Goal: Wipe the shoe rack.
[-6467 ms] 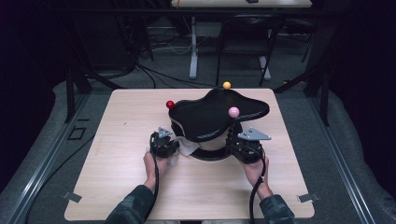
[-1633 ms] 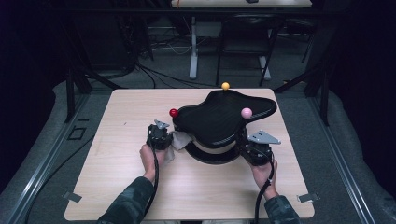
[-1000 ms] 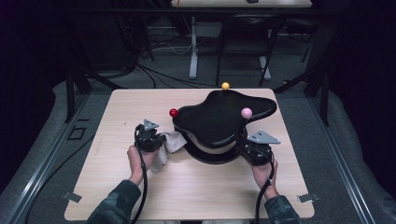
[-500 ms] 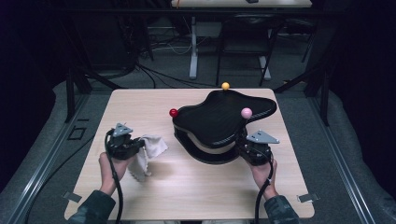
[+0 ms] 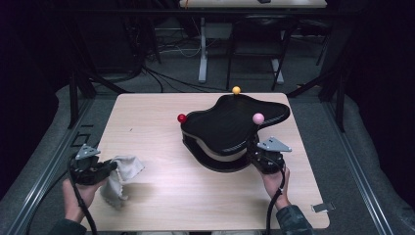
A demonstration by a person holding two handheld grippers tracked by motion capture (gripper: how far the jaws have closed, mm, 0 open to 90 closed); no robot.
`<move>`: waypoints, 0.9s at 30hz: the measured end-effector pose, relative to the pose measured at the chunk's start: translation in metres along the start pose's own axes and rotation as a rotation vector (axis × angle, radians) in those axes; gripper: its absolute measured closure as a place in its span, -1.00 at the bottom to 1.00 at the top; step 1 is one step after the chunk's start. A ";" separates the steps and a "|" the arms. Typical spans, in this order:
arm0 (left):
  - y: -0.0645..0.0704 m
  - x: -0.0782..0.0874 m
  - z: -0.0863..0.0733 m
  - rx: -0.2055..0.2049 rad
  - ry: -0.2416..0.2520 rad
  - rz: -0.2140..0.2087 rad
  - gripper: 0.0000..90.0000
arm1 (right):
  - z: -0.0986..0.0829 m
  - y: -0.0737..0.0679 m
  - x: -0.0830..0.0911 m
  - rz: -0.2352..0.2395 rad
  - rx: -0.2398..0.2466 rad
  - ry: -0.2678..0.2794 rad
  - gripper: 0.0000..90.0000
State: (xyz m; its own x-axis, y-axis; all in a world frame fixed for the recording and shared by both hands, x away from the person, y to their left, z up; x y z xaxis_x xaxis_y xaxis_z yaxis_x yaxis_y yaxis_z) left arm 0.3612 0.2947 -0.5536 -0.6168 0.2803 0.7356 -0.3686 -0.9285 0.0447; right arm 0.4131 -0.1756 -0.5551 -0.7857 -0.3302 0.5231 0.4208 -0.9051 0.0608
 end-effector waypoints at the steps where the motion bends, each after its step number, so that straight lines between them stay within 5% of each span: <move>1: -0.005 0.000 -0.006 0.003 -0.013 0.006 0.77 | 0.000 0.000 0.000 0.000 -0.002 0.000 0.63; 6: -0.026 -0.011 -0.038 0.025 -0.094 0.027 0.74 | 0.000 0.000 0.000 -0.003 -0.004 -0.001 0.64; 13: -0.033 -0.040 -0.073 0.065 -0.218 -0.019 0.68 | 0.000 0.000 -0.001 -0.003 0.000 0.000 0.64; 20: -0.036 -0.036 -0.067 0.097 -0.192 -0.030 0.20 | 0.000 0.000 -0.001 0.000 0.001 -0.002 0.64; 27: -0.034 -0.021 -0.044 0.095 -0.118 -0.046 -0.29 | 0.000 0.000 0.000 0.007 -0.001 -0.006 0.64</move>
State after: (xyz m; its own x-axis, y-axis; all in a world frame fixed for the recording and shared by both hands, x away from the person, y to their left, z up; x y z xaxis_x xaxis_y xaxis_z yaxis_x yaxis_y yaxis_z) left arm 0.3562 0.3315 -0.5999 -0.5128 0.2980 0.8051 -0.3242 -0.9356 0.1398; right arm 0.4135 -0.1756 -0.5553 -0.7797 -0.3353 0.5288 0.4262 -0.9029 0.0561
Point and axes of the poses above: each handheld gripper's, and its own axes: x roughly backward along the jaws, z roughly out of its top, y roughly to its right, the point moved 9 cm from there along -x, roughly forward along the jaws, and after that the axes turned 3 degrees about -y, right-handed, at the moved point
